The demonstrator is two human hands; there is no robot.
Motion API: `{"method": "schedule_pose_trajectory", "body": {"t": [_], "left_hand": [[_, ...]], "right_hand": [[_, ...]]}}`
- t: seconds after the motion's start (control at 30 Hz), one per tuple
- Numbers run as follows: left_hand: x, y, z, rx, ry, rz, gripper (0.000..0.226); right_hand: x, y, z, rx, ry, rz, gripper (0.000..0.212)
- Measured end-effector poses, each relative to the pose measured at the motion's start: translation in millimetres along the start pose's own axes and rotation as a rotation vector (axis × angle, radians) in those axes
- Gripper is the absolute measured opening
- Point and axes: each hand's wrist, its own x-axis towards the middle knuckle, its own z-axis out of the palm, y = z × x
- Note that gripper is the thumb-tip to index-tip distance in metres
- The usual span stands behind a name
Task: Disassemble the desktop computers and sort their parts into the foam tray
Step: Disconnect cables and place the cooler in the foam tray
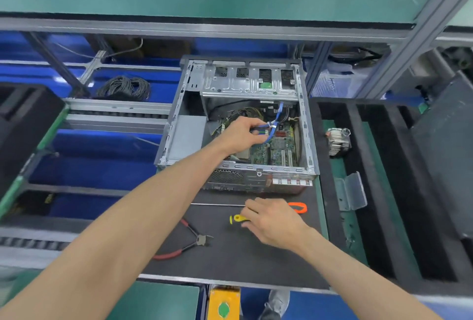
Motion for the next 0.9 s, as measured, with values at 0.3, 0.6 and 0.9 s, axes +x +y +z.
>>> {"method": "schedule_pose_trajectory", "body": {"t": [0.3,0.6,0.9], "left_hand": [[-3.5,2.7,1.1,0.024,-0.007,-0.013,0.035],[-1.4,0.3,1.5,0.067,0.012,-0.011,0.038],[-3.8,1.9,1.4,0.108,0.016,-0.001,0.038]], "right_hand": [[1.7,-3.4,26.1,-0.062,-0.127,0.079,0.023],[73.8,-88.9,47.4,0.227,-0.23,-0.203,0.028],[90.7,-108.0,63.7,0.14,-0.345,-0.131,0.035]]}}
